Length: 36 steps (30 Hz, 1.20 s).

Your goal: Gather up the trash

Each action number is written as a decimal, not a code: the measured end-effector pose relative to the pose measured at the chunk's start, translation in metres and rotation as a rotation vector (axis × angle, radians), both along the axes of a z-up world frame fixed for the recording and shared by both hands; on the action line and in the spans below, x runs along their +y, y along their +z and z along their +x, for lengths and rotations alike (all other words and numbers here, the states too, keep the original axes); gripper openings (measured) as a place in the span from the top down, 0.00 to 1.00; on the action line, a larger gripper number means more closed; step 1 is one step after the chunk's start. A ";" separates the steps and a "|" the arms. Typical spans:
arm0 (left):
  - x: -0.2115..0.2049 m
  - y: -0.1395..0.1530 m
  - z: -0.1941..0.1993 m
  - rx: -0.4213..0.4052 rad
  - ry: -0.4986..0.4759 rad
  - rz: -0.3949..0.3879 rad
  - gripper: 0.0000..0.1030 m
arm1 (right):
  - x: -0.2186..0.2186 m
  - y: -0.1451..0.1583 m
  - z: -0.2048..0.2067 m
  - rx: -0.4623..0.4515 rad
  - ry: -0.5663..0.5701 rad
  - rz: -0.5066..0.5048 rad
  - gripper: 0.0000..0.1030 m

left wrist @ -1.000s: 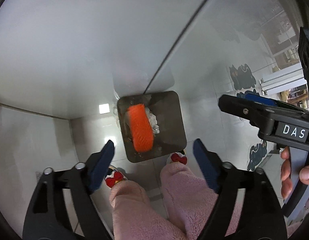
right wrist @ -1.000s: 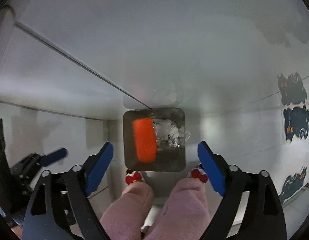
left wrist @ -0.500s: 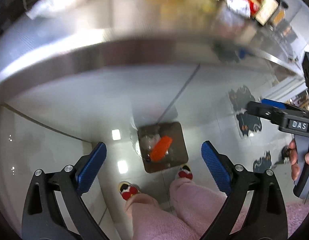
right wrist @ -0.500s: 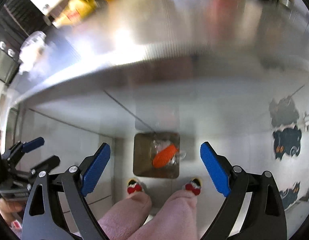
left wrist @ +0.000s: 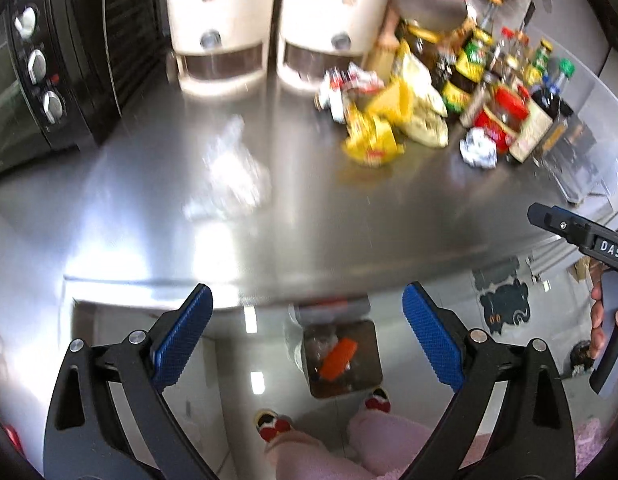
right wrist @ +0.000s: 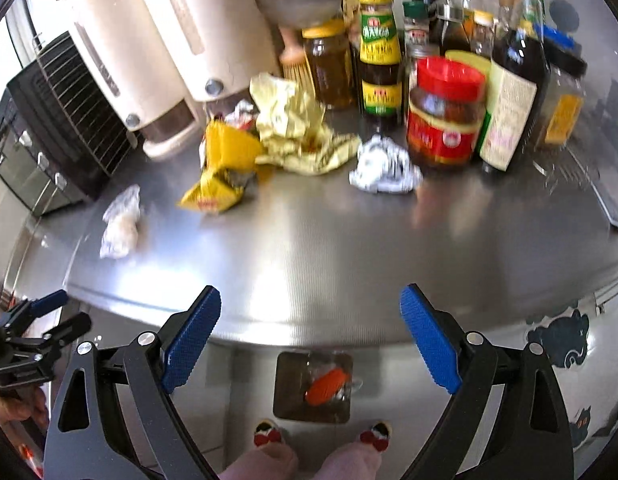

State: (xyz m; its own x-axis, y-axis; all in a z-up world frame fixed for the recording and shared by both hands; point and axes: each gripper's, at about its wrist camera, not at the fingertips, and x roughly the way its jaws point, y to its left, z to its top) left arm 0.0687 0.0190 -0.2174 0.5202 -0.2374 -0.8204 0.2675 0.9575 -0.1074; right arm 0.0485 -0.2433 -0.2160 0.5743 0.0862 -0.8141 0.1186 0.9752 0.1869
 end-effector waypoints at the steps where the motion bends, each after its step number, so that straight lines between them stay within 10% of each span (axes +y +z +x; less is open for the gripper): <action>1: 0.000 0.003 0.003 -0.009 0.004 0.003 0.12 | -0.001 0.003 0.006 -0.005 -0.005 0.003 0.11; 27: 0.025 -0.031 0.128 0.062 0.143 0.055 0.13 | -0.062 -0.044 0.129 0.062 -0.106 -0.039 0.13; 36: 0.025 -0.047 0.141 0.132 0.129 -0.009 0.58 | -0.065 -0.054 0.142 0.072 -0.103 -0.060 0.40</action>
State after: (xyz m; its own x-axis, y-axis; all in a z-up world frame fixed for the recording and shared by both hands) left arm 0.2100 0.0436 -0.2641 0.4343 -0.1835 -0.8819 0.1258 0.9818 -0.1423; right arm 0.1900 -0.3088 -0.2697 0.5171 -0.0200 -0.8557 0.2298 0.9663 0.1162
